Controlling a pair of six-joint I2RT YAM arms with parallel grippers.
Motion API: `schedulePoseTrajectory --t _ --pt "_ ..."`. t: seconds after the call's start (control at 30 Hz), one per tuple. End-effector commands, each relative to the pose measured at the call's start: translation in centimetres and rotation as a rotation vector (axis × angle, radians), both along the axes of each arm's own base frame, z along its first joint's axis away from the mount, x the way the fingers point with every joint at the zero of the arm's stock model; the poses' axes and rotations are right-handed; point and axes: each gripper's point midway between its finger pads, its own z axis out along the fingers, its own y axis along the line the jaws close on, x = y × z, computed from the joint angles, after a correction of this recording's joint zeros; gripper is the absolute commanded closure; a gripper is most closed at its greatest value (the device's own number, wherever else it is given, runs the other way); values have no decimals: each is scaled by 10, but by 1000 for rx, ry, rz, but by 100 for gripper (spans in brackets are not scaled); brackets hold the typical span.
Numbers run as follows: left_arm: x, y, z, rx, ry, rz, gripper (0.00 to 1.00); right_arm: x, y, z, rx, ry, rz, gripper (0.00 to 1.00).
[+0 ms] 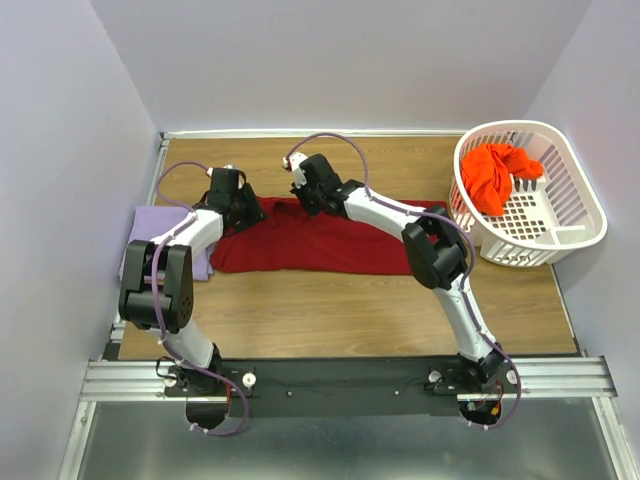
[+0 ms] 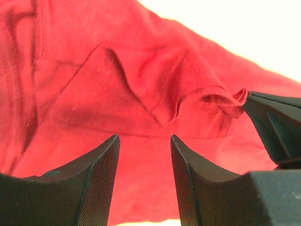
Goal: Fold and stack the t-shirts
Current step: Fold the tshirt
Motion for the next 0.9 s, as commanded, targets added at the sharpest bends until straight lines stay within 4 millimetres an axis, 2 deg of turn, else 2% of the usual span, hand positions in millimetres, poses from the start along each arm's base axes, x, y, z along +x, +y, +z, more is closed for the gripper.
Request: schedulePoseTrajectory --t 0.0,0.27,0.43,0.63,0.87 --pt "6 -14 -5 -62 25 13 44 9 6 10 33 -22 -11 97" --pt "15 -26 -17 -113 45 56 44 9 8 5 44 -8 -12 97" --pt "20 -37 -24 -99 53 52 48 7 9 1 60 15 -1 97" --pt "25 -35 -38 -62 72 73 55 6 10 0 68 22 1 97" --pt "26 -34 -41 -36 80 84 56 6 10 0 71 24 0 97"
